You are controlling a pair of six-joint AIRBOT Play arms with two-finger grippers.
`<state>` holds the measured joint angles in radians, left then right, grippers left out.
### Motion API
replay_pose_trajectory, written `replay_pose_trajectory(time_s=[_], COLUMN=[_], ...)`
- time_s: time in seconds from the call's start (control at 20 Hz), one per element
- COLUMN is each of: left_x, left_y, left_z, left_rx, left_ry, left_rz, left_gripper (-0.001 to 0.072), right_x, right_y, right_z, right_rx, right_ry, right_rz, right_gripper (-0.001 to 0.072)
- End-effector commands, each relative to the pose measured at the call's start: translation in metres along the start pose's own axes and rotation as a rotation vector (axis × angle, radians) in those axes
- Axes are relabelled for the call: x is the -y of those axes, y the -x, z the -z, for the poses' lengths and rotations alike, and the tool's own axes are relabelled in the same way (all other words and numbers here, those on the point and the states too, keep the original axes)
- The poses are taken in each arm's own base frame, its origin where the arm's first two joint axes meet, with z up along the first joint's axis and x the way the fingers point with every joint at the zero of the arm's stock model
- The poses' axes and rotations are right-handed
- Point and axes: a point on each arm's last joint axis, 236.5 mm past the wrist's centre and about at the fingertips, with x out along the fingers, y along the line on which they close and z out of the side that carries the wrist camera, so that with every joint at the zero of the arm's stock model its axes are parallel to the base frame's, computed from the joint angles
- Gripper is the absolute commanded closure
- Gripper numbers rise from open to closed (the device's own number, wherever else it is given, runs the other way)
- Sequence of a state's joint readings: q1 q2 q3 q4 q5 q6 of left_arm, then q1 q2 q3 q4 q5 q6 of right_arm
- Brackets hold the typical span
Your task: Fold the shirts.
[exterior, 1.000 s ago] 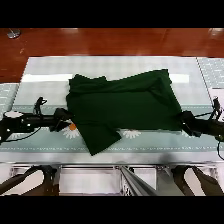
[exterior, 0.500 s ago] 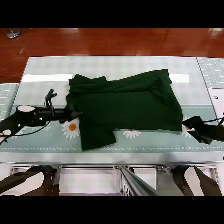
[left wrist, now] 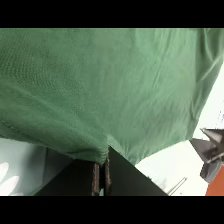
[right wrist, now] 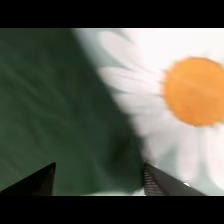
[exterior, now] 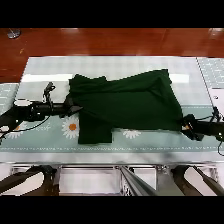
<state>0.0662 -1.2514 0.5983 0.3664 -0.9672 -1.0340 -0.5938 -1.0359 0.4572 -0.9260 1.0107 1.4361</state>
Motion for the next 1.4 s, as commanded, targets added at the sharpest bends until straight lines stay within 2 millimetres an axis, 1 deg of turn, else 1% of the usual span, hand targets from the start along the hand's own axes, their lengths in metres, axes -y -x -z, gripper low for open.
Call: replay_pose_trajectory(time_s=[0.0,0.05,0.1,0.15,0.2,0.25,0.3,0.35,0.4,0.45,0.5,0.55,0.6,0.65,0.7,0.75,0.8,0.85,0.9,0.95,1.0,1.05,1.1,1.15,1.2,1.25,1.3,1.35], left_x=[0.001,0.001,0.001,0.005,0.017,0.037,0.069,0.110,0.156,0.212,0.264,0.308,0.344,0.366,0.378,0.386,0.391,0.396,0.398,0.398,0.396,0.394,0.391,0.391,0.390,0.386,0.381,0.373], left_y=[0.000,0.000,0.000,0.002,0.008,0.017,0.035,0.060,0.090,0.129,0.168,0.207,0.245,0.281,0.313,0.347,0.379,0.410,0.434,0.449,0.460,0.467,0.475,0.484,0.491,0.494,0.492,0.485], left_z=[0.000,0.000,-0.001,-0.003,-0.012,-0.026,-0.049,-0.078,-0.102,-0.120,-0.128,-0.127,-0.119,-0.109,-0.098,-0.084,-0.069,-0.050,-0.028,-0.009,0.014,0.033,0.050,0.063,0.073,0.079,0.080,0.076], left_rx=[-0.001,-0.001,0.000,0.001,0.008,0.025,0.075,0.159,0.247,0.346,0.436,0.522,0.606,0.688,0.766,0.855,0.944,1.034,1.107,1.147,1.170,1.183,1.202,1.229,1.252,1.255,1.239,1.212], left_ry=[-0.003,-0.003,-0.003,-0.010,-0.034,-0.083,-0.165,-0.268,-0.371,-0.496,-0.614,-0.723,-0.827,-0.908,-0.952,-0.994,-1.026,-1.052,-1.069,-1.085,-1.102,-1.112,-1.121,-1.130,-1.136,-1.129,-1.122,-1.101], left_rz=[0.002,0.002,0.003,0.010,0.033,0.065,0.099,0.130,0.162,0.200,0.233,0.239,0.201,0.126,0.035,-0.067,-0.155,-0.229,-0.281,-0.316,-0.347,-0.369,-0.389,-0.404,-0.413,-0.423,-0.430,-0.434], left_gripper=[0.0677,0.0677,0.0677,0.0677,0.0677,0.0677,0.0678,0.0678,0.0678,0.0678,0.0678,0.0678,0.0678,0.0678,0.0678,0.0678,0.0678,0.0678,0.0679,0.0678,0.0678,0.0679,0.0678,0.0679,0.0679,0.0679,0.0679,0.0679], right_x=[-0.031,-0.038,-0.044,-0.055,-0.074,-0.100,-0.134,-0.179,-0.225,-0.274,-0.316,-0.341,-0.354,-0.358,-0.355,-0.347,-0.335,-0.323,-0.312,-0.302,-0.292,-0.281,-0.270,-0.263,-0.256,-0.252,-0.247,-0.243], right_y=[-0.020,-0.025,-0.030,-0.031,-0.022,-0.007,0.017,0.053,0.096,0.151,0.209,0.260,0.303,0.343,0.374,0.402,0.424,0.441,0.457,0.472,0.486,0.500,0.510,0.515,0.516,0.511,0.503,0.494], right_z=[-0.012,-0.009,-0.003,0.000,-0.004,-0.013,-0.028,-0.046,-0.059,-0.064,-0.058,-0.046,-0.029,-0.008,0.013,0.035,0.057,0.075,0.094,0.113,0.128,0.139,0.147,0.154,0.158,0.160,0.159,0.157], right_rx=[-0.012,-0.042,-0.081,-0.111,-0.115,-0.091,-0.034,0.060,0.170,0.297,0.419,0.521,0.610,0.696,0.765,0.834,0.892,0.938,0.979,1.030,1.082,1.136,1.174,1.196,1.200,1.182,1.147,1.108], right_ry=[0.053,0.076,0.105,0.147,0.208,0.274,0.348,0.431,0.521,0.616,0.712,0.790,0.856,0.908,0.949,0.975,0.994,0.998,1.004,1.017,1.018,1.001,0.981,0.974,0.969,0.970,0.970,0.969], right_rz=[-0.041,-0.040,-0.039,-0.048,-0.069,-0.099,-0.138,-0.189,-0.245,-0.312,-0.374,-0.402,-0.401,-0.390,-0.381,-0.376,-0.368,-0.356,-0.359,-0.364,-0.366,-0.364,-0.358,-0.353,-0.343,-0.327,-0.301,-0.279], right_gripper=[0.0156,0.0324,0.0583,0.0683,0.0684,0.0684,0.0684,0.0684,0.0684,0.0685,0.0684,0.0685,0.0684,0.0684,0.0684,0.0685,0.0684,0.0684,0.0685,0.0685,0.0685,0.0684,0.0685,0.0684,0.0684,0.0685,0.0684,0.0684])
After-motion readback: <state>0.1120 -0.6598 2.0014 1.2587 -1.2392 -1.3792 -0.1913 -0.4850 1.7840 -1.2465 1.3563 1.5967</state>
